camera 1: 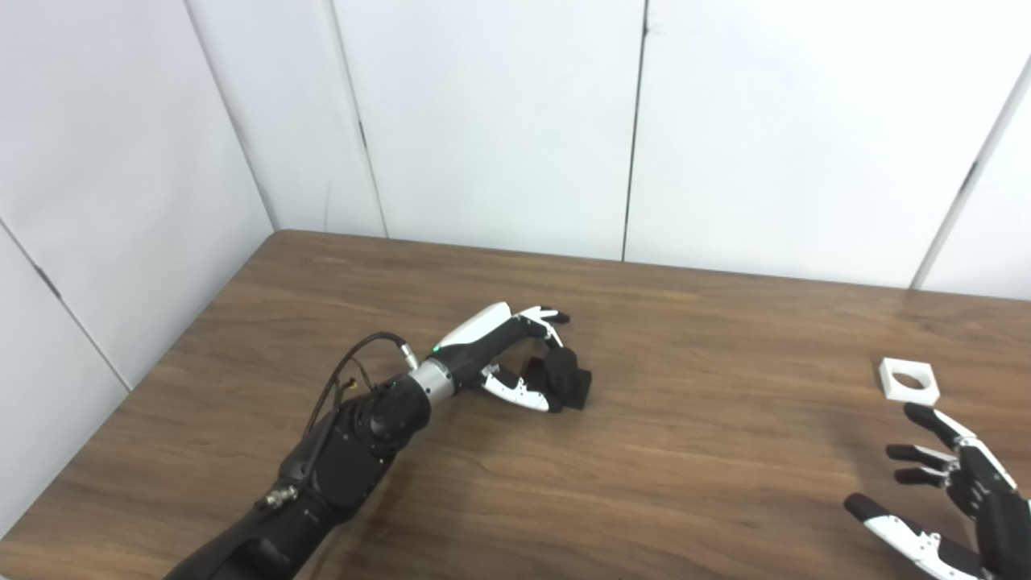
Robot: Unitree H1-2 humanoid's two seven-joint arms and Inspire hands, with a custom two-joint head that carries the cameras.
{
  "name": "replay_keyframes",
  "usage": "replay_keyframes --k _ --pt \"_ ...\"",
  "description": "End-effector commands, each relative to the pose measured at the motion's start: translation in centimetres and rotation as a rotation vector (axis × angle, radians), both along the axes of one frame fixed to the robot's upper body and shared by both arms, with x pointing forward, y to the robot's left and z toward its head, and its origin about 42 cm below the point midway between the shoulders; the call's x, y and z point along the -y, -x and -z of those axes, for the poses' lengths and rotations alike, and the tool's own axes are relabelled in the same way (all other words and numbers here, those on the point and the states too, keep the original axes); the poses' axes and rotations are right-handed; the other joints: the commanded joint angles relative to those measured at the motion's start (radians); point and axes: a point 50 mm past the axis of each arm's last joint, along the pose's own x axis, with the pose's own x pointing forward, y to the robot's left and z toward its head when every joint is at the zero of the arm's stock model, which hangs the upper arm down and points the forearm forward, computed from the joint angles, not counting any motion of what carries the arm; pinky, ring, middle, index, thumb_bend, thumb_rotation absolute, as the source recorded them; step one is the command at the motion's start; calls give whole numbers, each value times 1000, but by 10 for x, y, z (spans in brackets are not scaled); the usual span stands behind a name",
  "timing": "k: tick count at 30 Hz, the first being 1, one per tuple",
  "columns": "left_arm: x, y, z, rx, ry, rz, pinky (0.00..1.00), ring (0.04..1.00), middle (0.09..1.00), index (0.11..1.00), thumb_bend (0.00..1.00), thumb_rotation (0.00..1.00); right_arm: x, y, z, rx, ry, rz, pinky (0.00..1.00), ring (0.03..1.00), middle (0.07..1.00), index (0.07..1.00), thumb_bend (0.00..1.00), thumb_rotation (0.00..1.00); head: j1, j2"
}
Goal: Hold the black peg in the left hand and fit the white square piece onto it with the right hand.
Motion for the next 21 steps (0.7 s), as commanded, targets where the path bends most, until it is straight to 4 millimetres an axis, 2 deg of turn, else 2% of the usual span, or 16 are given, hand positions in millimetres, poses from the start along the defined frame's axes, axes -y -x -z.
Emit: replay_keyframes --k 1,7,15,21 --pt "25 11 15 -68 -59 120 938 988 930 489 521 77 -4 1 -5 49 -8 13 556 672 836 775 782 377 -4 3" --pt "40 15 15 -54 -60 180 904 980 930 490 520 78 -6 3 -7 48 -12 17 558 673 842 774 782 376 -18 9" --pt "71 26 13 -51 -63 290 923 984 929 490 519 80 -8 3 -10 55 -18 10 562 671 846 776 767 365 -43 22" --pt "86 33 11 -43 -87 355 937 979 926 490 519 80 -13 3 -14 56 -19 10 567 673 841 776 760 351 -65 32"
